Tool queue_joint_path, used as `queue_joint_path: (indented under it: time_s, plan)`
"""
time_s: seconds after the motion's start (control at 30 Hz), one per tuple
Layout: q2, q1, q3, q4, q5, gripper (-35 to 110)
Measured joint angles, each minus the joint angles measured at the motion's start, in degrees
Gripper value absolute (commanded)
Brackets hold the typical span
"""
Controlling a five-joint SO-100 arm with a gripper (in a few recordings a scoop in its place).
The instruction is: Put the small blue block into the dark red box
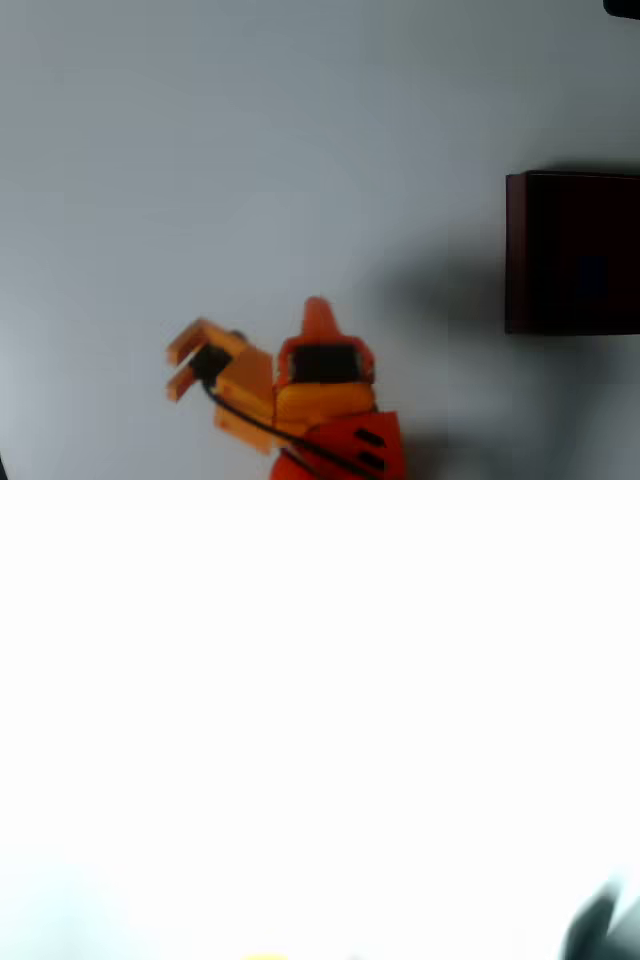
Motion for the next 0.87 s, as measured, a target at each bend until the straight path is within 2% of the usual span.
queue_joint_path:
  time_s: [0.2,0.37,0.57,0.87]
  plan:
    - [13.6,-13.7,13.5,0.7,-3.5,0]
    - [26.5,-19.8,23.9,5.1,-6.4,0]
    - [29.9,-21.2,31.7,5.3,-7.9,0]
    - [30.3,-21.2,33.2,4.6,-7.8,0]
